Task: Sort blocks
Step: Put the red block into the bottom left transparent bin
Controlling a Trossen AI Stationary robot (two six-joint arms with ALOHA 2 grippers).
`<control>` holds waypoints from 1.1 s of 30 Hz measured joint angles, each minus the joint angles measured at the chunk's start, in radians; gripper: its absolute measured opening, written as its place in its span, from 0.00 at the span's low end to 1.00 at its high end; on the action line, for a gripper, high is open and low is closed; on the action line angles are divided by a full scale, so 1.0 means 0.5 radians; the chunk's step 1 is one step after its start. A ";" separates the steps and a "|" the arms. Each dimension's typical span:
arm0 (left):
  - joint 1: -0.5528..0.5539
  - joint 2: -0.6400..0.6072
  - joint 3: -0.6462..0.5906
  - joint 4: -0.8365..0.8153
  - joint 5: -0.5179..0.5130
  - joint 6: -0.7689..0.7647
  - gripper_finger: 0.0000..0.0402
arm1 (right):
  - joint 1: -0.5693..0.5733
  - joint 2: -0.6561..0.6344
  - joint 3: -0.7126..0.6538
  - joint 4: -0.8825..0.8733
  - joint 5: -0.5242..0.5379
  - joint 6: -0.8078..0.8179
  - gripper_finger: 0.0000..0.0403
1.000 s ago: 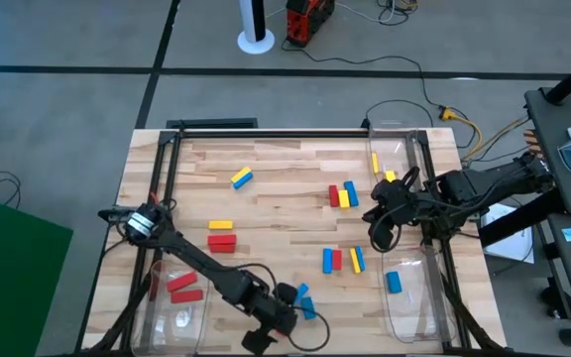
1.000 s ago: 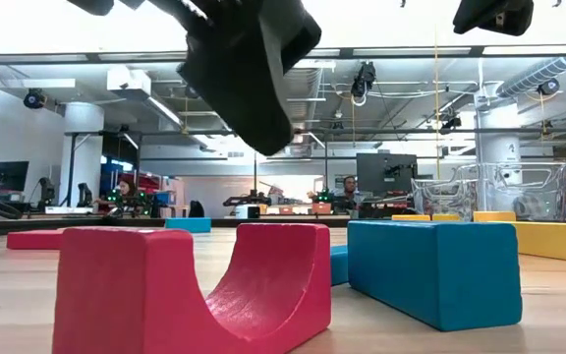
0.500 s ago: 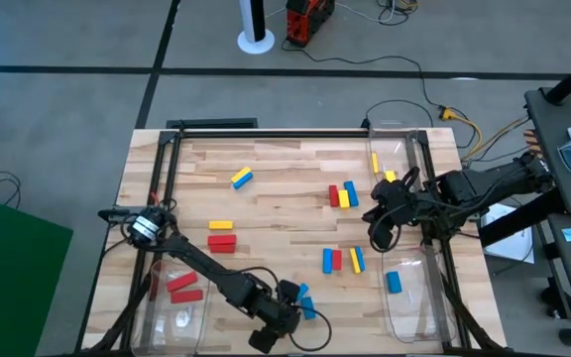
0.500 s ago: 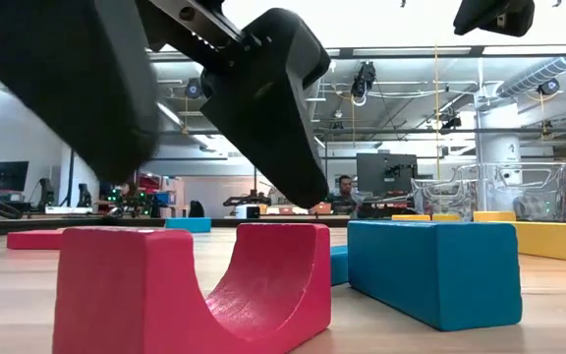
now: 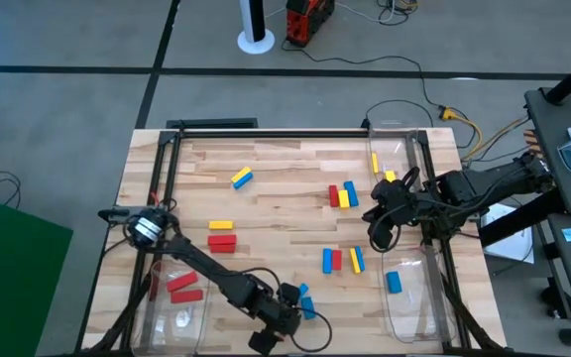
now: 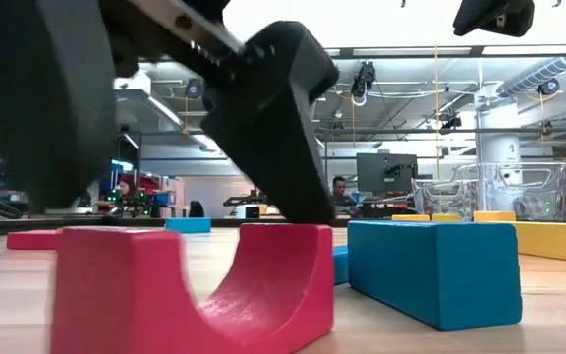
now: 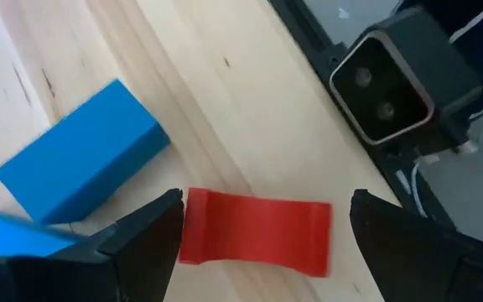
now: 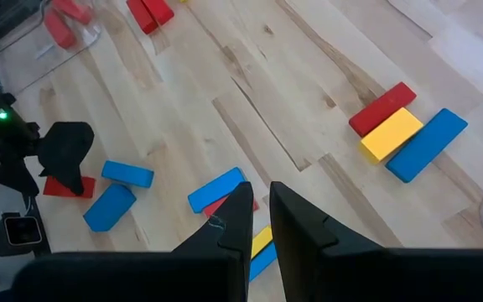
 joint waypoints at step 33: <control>0.003 0.114 -0.012 0.063 0.020 0.060 0.65 | 0.000 -0.001 -0.010 -0.002 0.000 -0.004 0.08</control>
